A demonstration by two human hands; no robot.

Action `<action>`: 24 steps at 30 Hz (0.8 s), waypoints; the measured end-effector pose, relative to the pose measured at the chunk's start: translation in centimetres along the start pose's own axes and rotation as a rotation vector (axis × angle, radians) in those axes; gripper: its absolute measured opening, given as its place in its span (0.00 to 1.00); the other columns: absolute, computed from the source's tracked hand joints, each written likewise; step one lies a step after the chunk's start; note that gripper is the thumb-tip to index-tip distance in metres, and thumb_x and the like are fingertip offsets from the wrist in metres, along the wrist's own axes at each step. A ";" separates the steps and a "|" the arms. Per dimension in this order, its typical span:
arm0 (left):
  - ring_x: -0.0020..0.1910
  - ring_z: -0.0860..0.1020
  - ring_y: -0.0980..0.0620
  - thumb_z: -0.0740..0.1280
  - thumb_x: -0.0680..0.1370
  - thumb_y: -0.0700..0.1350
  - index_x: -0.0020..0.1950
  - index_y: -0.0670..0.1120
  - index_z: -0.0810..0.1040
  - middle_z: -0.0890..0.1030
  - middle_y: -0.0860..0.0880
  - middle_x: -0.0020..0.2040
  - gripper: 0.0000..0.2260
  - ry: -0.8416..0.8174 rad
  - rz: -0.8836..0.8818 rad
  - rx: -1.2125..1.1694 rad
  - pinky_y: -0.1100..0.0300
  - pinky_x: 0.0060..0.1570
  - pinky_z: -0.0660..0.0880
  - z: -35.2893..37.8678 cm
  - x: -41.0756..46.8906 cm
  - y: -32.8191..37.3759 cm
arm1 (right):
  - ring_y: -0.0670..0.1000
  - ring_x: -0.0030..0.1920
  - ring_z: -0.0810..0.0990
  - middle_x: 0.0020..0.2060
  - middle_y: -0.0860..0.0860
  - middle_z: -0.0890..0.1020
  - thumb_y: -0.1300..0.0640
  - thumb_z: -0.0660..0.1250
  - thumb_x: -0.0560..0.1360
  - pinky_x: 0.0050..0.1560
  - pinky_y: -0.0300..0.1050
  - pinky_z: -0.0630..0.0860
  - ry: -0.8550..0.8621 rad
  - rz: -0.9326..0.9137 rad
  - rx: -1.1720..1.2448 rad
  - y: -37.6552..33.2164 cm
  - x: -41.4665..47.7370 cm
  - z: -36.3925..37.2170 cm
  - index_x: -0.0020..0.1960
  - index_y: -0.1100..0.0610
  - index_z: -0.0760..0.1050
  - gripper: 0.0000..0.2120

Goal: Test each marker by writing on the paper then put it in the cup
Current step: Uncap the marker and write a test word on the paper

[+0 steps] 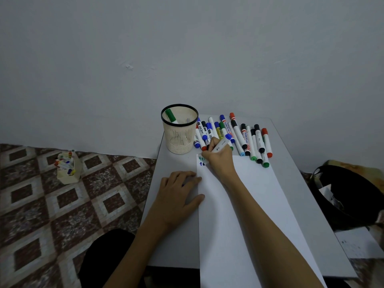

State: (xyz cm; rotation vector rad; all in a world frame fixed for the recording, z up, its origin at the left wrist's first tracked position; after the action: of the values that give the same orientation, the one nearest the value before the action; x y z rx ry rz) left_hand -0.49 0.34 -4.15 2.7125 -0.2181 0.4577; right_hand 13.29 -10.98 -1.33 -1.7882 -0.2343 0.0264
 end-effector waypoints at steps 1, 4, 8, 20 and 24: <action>0.64 0.65 0.53 0.53 0.75 0.62 0.66 0.52 0.71 0.72 0.52 0.65 0.25 0.000 -0.001 -0.001 0.57 0.58 0.60 0.0 0.0 0.0 | 0.54 0.39 0.74 0.38 0.59 0.72 0.68 0.70 0.71 0.43 0.46 0.78 0.018 0.012 0.019 0.1 0.0 0.0 0.40 0.59 0.67 0.12; 0.64 0.64 0.54 0.53 0.75 0.62 0.66 0.52 0.72 0.72 0.52 0.65 0.25 0.009 0.000 0.002 0.58 0.57 0.60 -0.2 0.0 0.1 | 0.56 0.39 0.76 0.37 0.58 0.72 0.68 0.69 0.72 0.46 0.55 0.80 0.075 0.033 0.077 0.4 0.1 -0.2 0.40 0.58 0.66 0.12; 0.65 0.63 0.55 0.53 0.75 0.63 0.67 0.52 0.71 0.71 0.52 0.66 0.26 0.002 -0.001 0.004 0.58 0.58 0.59 -0.1 0.0 0.1 | 0.56 0.39 0.78 0.38 0.59 0.73 0.67 0.70 0.72 0.45 0.55 0.81 0.049 0.036 0.044 0.5 0.1 -0.2 0.42 0.60 0.67 0.11; 0.66 0.64 0.54 0.52 0.75 0.63 0.67 0.52 0.71 0.71 0.52 0.66 0.26 -0.007 -0.009 0.004 0.58 0.58 0.59 -0.1 0.0 0.0 | 0.46 0.31 0.74 0.33 0.52 0.71 0.67 0.71 0.72 0.36 0.43 0.75 0.100 0.055 0.084 0.5 0.0 -0.3 0.38 0.54 0.65 0.16; 0.65 0.63 0.55 0.53 0.75 0.63 0.67 0.52 0.71 0.71 0.52 0.66 0.26 -0.005 -0.011 0.004 0.58 0.58 0.59 0.0 0.1 -0.1 | 0.42 0.26 0.71 0.31 0.51 0.69 0.69 0.69 0.72 0.34 0.42 0.73 0.107 0.031 0.124 0.3 0.0 -0.4 0.37 0.55 0.64 0.16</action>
State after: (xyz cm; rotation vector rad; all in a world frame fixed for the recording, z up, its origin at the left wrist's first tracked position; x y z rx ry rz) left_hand -0.40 0.41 -4.19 2.7177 -0.2041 0.4493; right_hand 13.40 -11.44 -1.57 -1.6638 -0.1255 -0.0326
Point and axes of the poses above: each hand's wrist, its own x-axis towards the middle knuckle, its own z-axis out of the palm, y = z × x, the point moved 1 cm from there along x, towards the middle knuckle
